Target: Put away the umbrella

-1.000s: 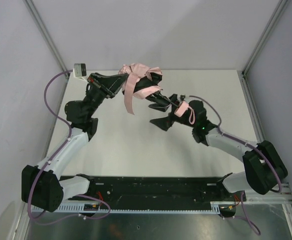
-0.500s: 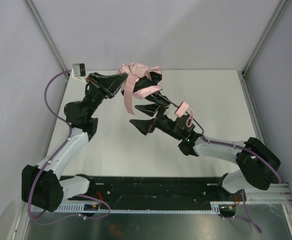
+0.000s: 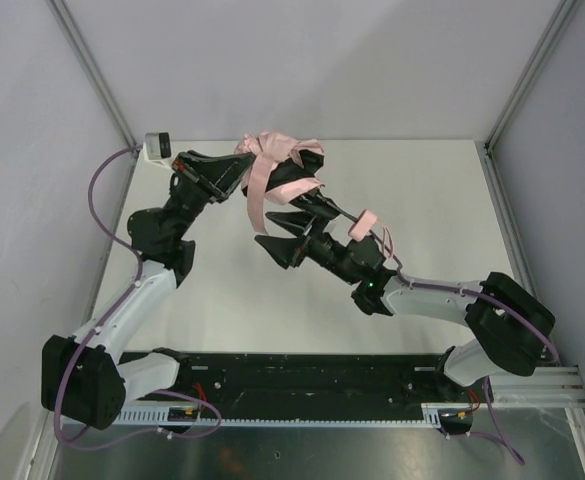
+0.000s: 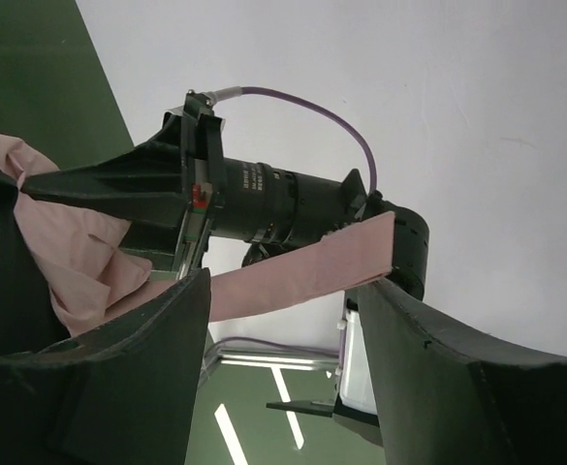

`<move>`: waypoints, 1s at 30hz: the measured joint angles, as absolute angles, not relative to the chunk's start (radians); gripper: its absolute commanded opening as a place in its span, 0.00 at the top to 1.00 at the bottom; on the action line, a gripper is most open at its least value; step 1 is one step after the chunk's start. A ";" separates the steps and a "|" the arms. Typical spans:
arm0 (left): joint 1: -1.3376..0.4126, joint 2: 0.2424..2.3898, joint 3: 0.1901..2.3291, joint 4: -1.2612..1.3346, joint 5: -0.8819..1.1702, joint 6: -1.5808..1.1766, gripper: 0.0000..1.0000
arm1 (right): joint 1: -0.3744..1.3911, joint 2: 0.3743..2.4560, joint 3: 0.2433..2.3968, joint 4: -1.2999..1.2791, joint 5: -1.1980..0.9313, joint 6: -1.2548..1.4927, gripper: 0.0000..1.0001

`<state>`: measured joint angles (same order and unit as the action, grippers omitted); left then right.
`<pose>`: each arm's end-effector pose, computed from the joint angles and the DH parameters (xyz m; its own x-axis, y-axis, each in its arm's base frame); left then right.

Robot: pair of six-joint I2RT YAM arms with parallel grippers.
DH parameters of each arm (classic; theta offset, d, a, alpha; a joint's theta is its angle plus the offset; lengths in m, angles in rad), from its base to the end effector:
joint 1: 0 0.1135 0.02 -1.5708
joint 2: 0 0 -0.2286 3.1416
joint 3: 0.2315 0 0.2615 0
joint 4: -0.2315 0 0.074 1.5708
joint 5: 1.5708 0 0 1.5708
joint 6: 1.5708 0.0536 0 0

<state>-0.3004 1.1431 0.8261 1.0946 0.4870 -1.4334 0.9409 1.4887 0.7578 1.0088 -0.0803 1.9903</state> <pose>0.2526 -0.1045 0.3843 -0.4828 -0.7669 -0.4228 0.7433 -0.1035 -0.6609 0.2047 0.2881 0.2511 -0.8430 0.3890 0.3716 0.1990 -0.4162 0.8872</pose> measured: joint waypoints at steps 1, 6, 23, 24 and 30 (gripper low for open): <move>-0.300 1.142 0.822 1.095 0.488 -1.434 1.00 | 0.941 1.489 0.760 1.010 -0.077 1.990 0.36; -0.300 1.137 0.814 1.098 0.501 -1.441 1.00 | 0.941 1.496 0.769 1.023 -0.068 1.990 0.42; -0.301 1.131 0.795 1.143 0.510 -1.476 1.00 | 0.932 1.609 0.813 1.172 -0.065 1.991 0.97; -0.301 1.131 0.785 1.145 0.511 -1.483 1.00 | 0.928 1.622 0.817 1.198 -0.065 1.996 0.99; -0.301 1.130 0.723 1.147 0.545 -1.539 1.00 | 0.874 1.702 0.828 1.272 -0.100 1.979 1.00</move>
<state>-0.3008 1.1301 0.7235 1.1473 0.5453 -1.5394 0.8738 1.7020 0.8276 1.2716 -0.0998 1.9789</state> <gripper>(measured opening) 0.214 0.010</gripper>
